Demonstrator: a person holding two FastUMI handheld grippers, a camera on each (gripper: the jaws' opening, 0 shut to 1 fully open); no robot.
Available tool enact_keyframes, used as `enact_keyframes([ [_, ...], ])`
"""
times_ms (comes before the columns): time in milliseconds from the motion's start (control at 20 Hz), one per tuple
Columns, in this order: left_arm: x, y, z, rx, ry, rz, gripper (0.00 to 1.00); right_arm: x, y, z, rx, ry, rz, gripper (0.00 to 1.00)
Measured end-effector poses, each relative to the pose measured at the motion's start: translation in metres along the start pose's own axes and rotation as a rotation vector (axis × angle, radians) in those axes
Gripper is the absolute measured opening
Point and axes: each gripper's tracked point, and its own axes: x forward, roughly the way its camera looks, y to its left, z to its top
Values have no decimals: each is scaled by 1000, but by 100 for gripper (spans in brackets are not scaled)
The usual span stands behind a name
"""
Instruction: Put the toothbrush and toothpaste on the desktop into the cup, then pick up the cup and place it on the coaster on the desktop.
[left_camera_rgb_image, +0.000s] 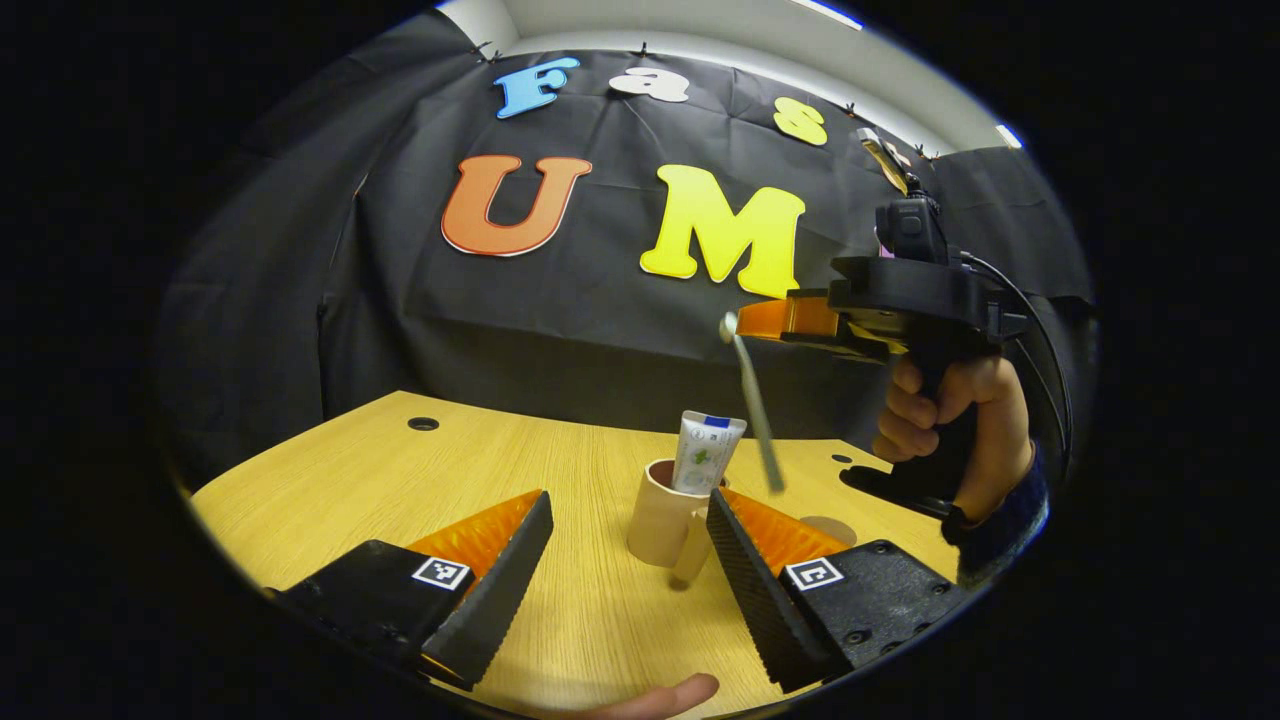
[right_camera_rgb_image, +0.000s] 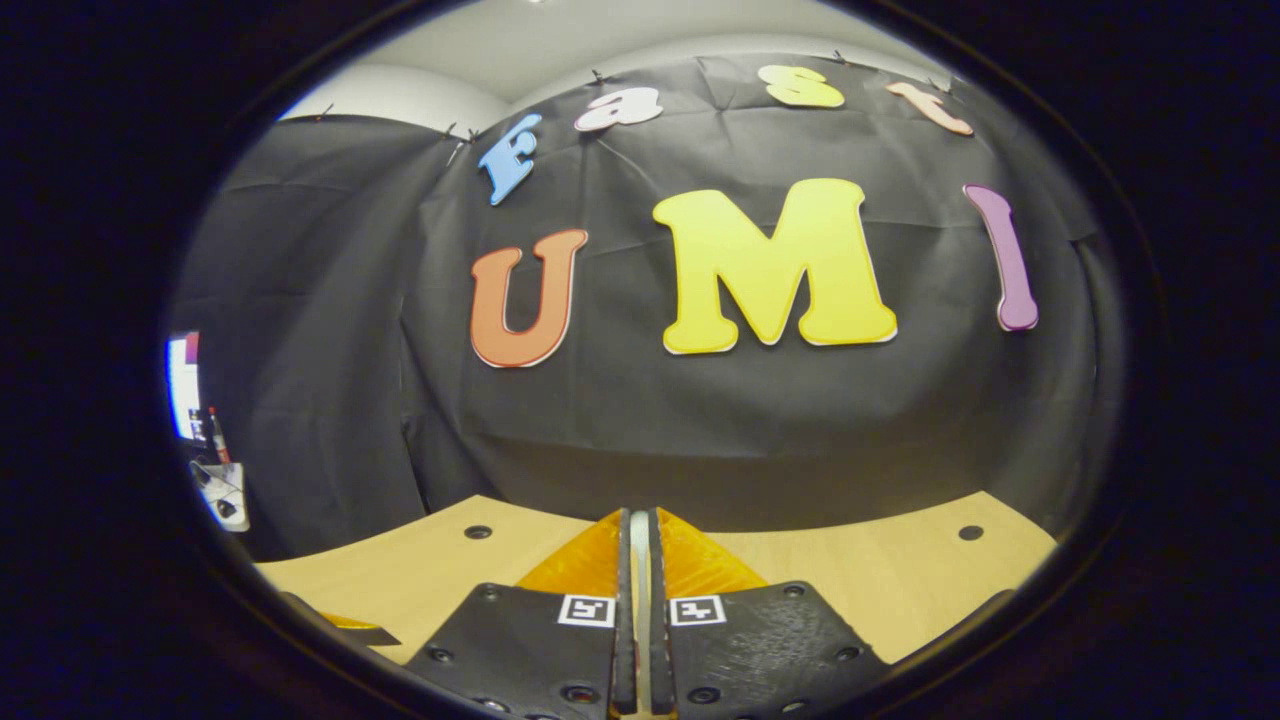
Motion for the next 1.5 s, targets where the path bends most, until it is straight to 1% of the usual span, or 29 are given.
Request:
enact_keyframes([
  [200, 2, -1, -4, -14, 7, -1, 98, -4, -1, 6, -3, -21, -3, 5],
  [350, 2, -2, -6, -27, 10, -3, 99, -4, -29, 14, -20, -35, -69, 3],
  [400, 1, -3, -7, -31, 9, -6, 99, -3, -35, 14, -9, -32, -76, 5],
  [450, 3, -3, -6, -32, 12, -10, 98, -1, -40, 10, -7, -15, -85, 3],
  [500, 3, -3, -8, -32, 17, -10, 98, 1, -47, 7, -12, 4, -100, 8],
  [550, 3, -2, -10, -32, 22, -8, 98, 1, -52, 4, -16, 21, -114, 8],
  [600, 4, -3, -10, -33, 24, -11, 98, 3, -53, 3, -18, 32, -107, 9],
  [650, 3, -3, -10, -35, 22, -13, 99, 6, -54, 0, -25, 46, -107, 14],
  [700, 3, -3, -10, -34, 21, -14, 99, 5, -59, -1, -38, 55, -117, 29],
  [750, 2, -2, -12, -33, 22, -13, 98, 4, -66, 1, -40, 53, -135, 36],
  [800, 2, -1, -14, -33, 26, -9, 98, 4, -73, 1, -34, 53, -155, 53],
  [850, 2, 0, -13, -35, 26, -6, 99, 3, -80, 1, -29, 55, -178, 59],
  [900, 1, 0, -14, -36, 27, -6, 98, 0, -89, 2, -33, 58, -198, 76],
  [950, 0, 1, -14, -36, 23, -5, 98, -2, -97, 2, -39, 60, -216, 83],
  [1000, -1, 1, -13, -34, 19, -4, 98, -5, -108, 2, -45, 65, -240, 96],
  [1250, -9, -5, -10, -9, 7, -18, 99, -26, -175, 2, -14, 69, -365, 94],
  [1400, -13, -9, -8, 7, 1, -26, 98, -38, -223, 1, -54, 81, -471, 95],
  [1500, -16, -11, -8, 9, -7, -29, 98, -45, -245, -5, -76, 105, -512, 95],
])
